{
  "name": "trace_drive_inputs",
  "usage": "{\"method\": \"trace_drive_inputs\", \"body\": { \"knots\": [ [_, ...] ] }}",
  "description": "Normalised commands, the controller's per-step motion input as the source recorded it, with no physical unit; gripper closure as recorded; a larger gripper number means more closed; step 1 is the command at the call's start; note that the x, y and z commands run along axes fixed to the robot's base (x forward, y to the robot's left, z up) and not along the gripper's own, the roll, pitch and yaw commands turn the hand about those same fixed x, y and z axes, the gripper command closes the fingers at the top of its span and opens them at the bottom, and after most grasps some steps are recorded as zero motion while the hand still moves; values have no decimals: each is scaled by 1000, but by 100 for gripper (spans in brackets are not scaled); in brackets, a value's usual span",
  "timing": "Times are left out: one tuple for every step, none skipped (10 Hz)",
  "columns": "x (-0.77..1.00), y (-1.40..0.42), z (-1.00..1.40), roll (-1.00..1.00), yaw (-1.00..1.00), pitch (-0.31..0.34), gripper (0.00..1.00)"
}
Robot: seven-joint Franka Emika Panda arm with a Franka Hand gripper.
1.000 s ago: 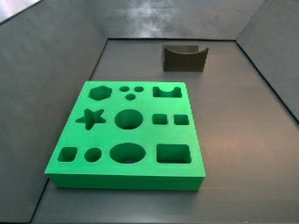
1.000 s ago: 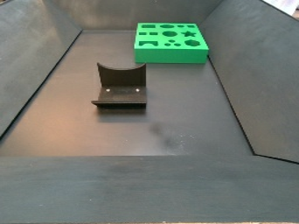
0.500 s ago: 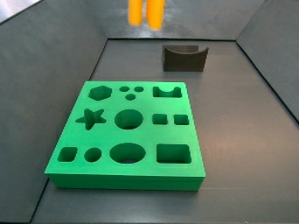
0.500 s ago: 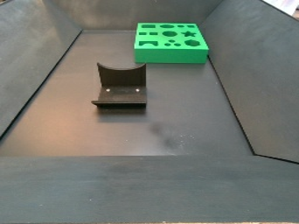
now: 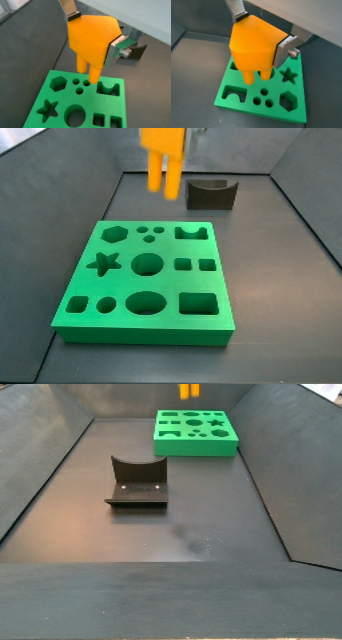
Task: Pick up the 3 prong object. Move up. Place the 3 prong object on the fixture. Regrasp the 3 prong object. Move to above the board. Insert the 3 prong object.
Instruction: Insert the 3 prong object.
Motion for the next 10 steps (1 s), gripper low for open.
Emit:
{"method": "trace_drive_inputs", "body": {
  "knots": [
    [-206,194,-649,-186,-626,-3,100],
    [-269,34,-660,-196,-737,-40,100],
    [-251,0,-580,-164,-843,-67,100],
    [-211,0,-514,-207,-843,-143,100],
    [-220,0,-449,-227,-789,-199,100],
    [-200,0,-357,-227,-720,-233,100],
    [-149,114,-283,-196,-611,-260,100],
    [0,314,0,-103,-406,-10,100],
    [-100,174,0,-1,0,-10,100],
    [-34,171,-91,6,0,0,100]
  ]
}}
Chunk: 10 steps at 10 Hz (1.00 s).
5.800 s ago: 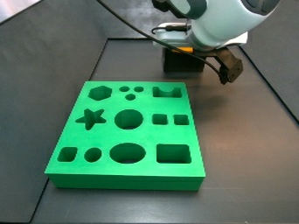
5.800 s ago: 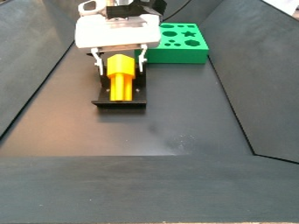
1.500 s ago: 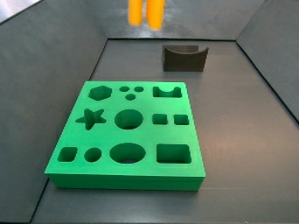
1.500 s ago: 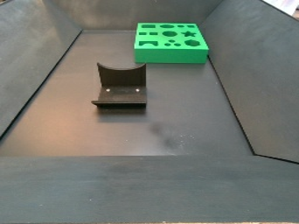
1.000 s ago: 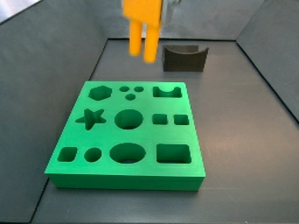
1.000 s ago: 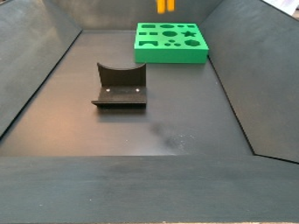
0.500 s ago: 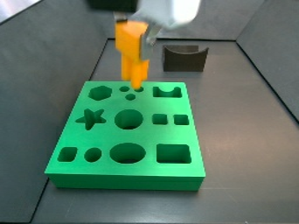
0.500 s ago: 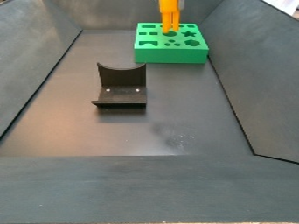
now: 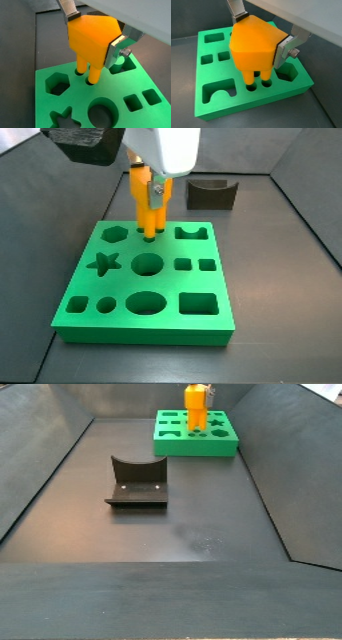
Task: Pick up the 3 prong object. Move up. Place the 3 prong object on the fixture. Regrasp the 3 prong object. Move to above the board. Insert the 3 prong object.
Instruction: Insert the 3 prong object.
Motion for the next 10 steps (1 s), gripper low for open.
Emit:
{"method": "trace_drive_inputs", "body": {
  "knots": [
    [-117,126,-194,77,0,0,100],
    [-66,0,-223,54,29,-26,100],
    [0,0,-217,13,37,-23,100],
    [0,0,-214,0,9,-11,100],
    [23,0,-220,0,14,-3,100],
    [91,0,-246,0,51,0,100],
    [111,0,-249,0,23,0,100],
    [180,0,-257,0,6,0,100],
    [237,0,-277,0,0,0,100],
    [177,0,-300,0,6,0,100]
  ]
}}
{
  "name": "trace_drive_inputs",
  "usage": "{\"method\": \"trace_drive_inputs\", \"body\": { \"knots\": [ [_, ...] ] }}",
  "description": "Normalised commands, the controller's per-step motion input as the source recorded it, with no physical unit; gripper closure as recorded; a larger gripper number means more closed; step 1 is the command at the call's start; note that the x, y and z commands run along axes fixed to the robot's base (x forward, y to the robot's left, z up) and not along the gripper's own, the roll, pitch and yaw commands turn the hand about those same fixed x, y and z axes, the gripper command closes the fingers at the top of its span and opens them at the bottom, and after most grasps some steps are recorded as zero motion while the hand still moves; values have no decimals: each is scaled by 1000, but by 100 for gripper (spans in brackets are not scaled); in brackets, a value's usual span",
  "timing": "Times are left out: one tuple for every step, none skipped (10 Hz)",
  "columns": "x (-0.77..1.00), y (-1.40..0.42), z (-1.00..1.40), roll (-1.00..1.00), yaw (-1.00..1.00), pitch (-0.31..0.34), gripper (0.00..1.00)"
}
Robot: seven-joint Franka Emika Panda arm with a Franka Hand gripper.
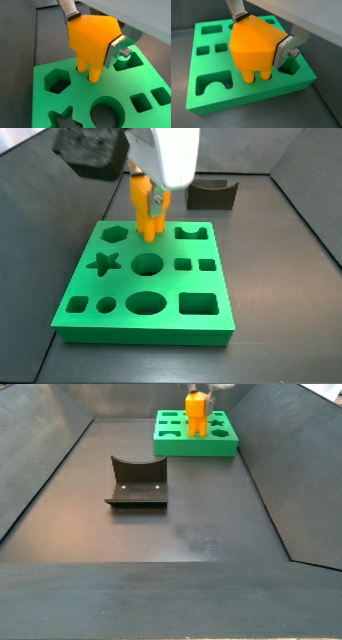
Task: Pick up the 3 prong object. Move up. Place the 3 prong object on the fixture. Regrasp the 3 prong object. Move to above the board. Insert the 3 prong object.
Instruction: Insert the 3 prong object.
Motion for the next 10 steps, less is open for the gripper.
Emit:
{"method": "trace_drive_inputs", "body": {
  "knots": [
    [20,0,-366,14,34,-30,100],
    [0,-57,-426,93,91,-40,100],
    [0,-80,-431,119,94,-51,100],
    [0,-94,-449,121,51,-50,100],
    [0,-123,-511,116,0,-47,100],
    [63,-174,-523,174,0,0,100],
    [143,-174,-551,171,-11,0,100],
    [171,-43,-583,81,-157,0,100],
    [0,97,-229,-169,-89,-143,100],
    [0,51,0,-37,-43,0,100]
  ]
}}
